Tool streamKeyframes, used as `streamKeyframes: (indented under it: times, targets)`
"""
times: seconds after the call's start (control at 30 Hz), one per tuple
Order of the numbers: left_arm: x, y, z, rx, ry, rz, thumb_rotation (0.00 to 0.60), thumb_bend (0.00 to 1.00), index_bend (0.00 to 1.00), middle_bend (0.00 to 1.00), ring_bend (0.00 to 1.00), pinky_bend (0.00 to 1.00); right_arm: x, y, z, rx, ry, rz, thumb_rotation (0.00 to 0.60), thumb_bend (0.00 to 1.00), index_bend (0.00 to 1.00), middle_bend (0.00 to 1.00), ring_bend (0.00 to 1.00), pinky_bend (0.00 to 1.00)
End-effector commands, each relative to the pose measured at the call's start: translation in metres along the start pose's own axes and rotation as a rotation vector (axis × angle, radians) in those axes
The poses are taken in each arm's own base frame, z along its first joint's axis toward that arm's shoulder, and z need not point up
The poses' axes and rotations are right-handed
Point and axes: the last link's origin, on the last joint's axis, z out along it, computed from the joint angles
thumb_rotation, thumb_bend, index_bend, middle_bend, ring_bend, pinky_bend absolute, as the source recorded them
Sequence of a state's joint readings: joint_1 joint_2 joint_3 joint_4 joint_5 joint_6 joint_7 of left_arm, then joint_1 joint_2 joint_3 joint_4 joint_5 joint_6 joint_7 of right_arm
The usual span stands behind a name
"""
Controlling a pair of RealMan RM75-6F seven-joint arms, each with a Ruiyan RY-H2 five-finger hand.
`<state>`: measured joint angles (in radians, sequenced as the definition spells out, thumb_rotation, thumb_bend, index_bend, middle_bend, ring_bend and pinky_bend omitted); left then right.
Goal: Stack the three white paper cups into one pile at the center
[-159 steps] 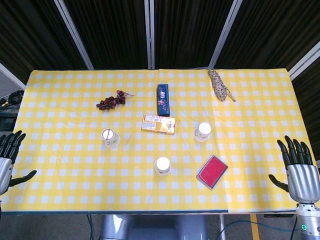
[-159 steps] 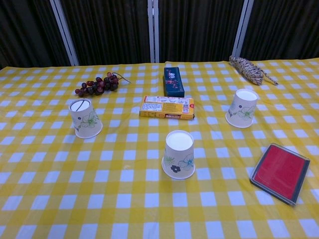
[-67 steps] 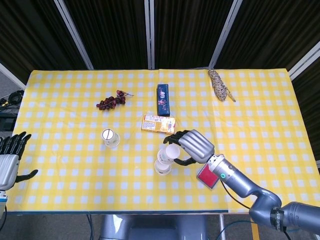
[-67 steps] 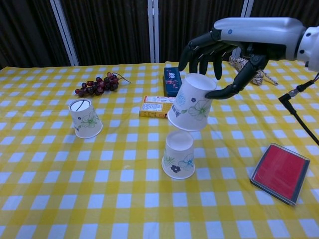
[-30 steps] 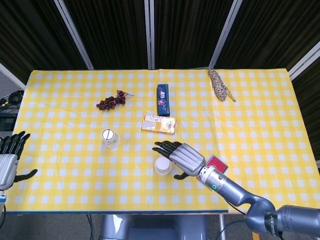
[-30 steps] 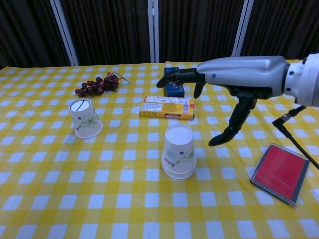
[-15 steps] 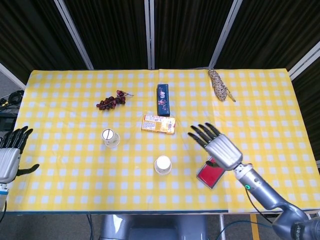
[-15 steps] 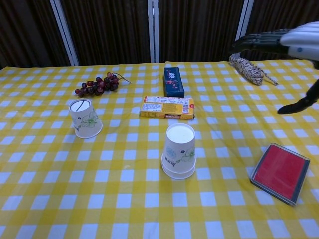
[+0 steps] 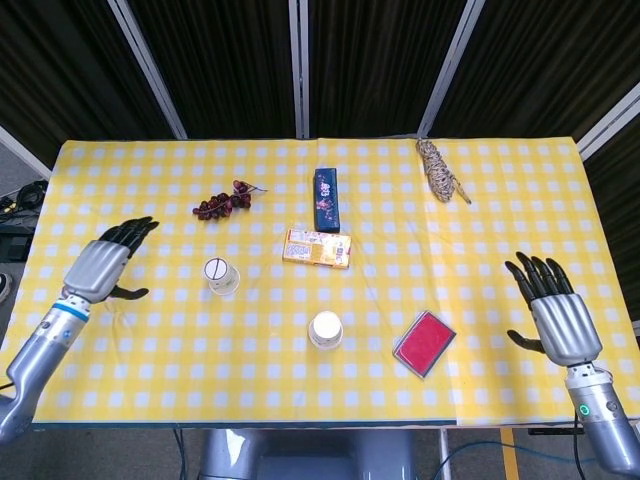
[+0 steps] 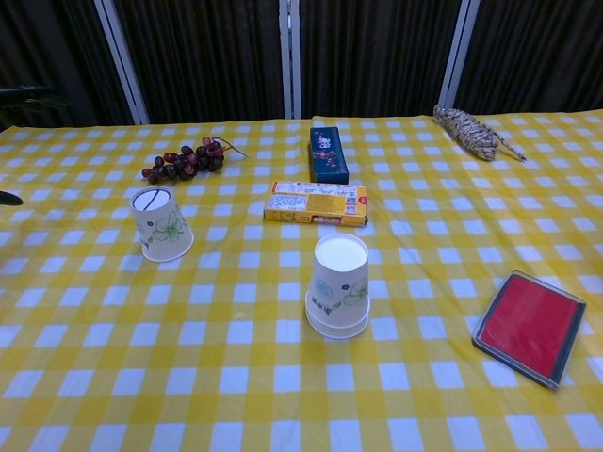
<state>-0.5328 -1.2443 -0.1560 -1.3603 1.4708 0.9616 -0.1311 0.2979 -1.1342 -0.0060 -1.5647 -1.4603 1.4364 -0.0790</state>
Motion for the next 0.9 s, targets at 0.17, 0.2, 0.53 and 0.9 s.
streamKeyframes:
  times: [0.17, 0.2, 0.53, 0.9]
  targets:
    - [-0.016, 0.040, 0.049, -0.094, -0.095, 0.037, 0.600, 0.11, 0.19, 0.14, 0.16, 0.28, 0.000, -0.001, -0.014, -0.047, 0.009, 0.003, 0.600, 0.00, 0.00, 0.00, 0.00, 0.00]
    - [-0.020, 0.045, 0.053, -0.102, -0.103, 0.036, 0.600, 0.11, 0.20, 0.15, 0.17, 0.29, 0.000, -0.001, -0.015, -0.052, 0.009, 0.004, 0.600, 0.00, 0.00, 0.00, 0.00, 0.00]
    - [-0.038, 0.069, 0.079, -0.146, -0.096, 0.059, 0.600, 0.18, 0.32, 0.31, 0.32, 0.41, 0.002, 0.004, -0.016, -0.066, 0.007, 0.011, 0.600, 0.00, 0.00, 0.00, 0.00, 0.00]
    - [-0.037, 0.074, 0.082, -0.153, -0.072, 0.032, 0.600, 0.27, 0.53, 0.47, 0.46, 0.59, 0.002, 0.003, -0.016, -0.064, 0.014, 0.012, 0.600, 0.00, 0.00, 0.00, 0.00, 0.00]
